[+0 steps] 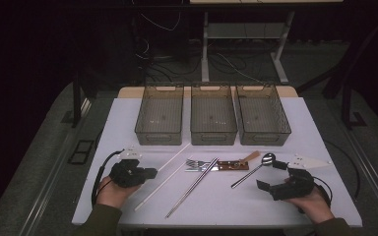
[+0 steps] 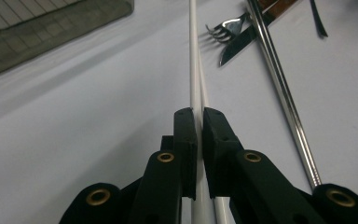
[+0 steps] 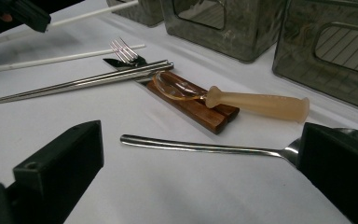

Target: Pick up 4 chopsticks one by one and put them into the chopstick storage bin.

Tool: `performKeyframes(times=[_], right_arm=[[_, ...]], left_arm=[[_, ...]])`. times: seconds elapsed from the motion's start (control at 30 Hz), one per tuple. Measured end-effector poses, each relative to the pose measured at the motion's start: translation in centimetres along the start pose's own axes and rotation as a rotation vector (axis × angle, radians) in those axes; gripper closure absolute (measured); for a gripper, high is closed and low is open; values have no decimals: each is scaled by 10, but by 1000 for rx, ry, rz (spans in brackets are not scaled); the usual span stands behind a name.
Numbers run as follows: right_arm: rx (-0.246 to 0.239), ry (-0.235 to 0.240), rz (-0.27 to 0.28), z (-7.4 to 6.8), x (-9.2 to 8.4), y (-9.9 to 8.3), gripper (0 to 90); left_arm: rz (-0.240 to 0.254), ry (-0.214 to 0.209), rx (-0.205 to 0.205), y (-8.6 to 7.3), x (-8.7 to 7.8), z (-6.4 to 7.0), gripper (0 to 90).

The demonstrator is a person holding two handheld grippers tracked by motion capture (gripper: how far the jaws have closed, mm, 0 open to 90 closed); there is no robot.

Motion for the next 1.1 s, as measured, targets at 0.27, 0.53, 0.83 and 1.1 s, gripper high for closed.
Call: performKeyframes(times=[0.27, 0.53, 0.83, 1.1], right_arm=[[-2, -6, 1, 0, 0, 0, 10], [-3, -8, 4, 0, 0, 0, 10], [-2, -9, 10, 0, -1, 0, 10], [7, -16, 22, 0, -3, 1, 10]], left_arm=[[40, -4, -3, 14, -5, 0, 843], [46, -16, 0, 25, -3, 2, 843], [60, -10, 6, 46, -1, -6, 843], [77, -10, -4, 62, -1, -12, 843]])
Point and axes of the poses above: each handheld gripper's, and its own axes: x roughly forward along the jaws, y roughly out of its top, z roughly to its right, the point moved 6 cm from there along x, roughly forward along the jaws, and after that the axes turned 4 degrees about y, right-handed, at the moved point
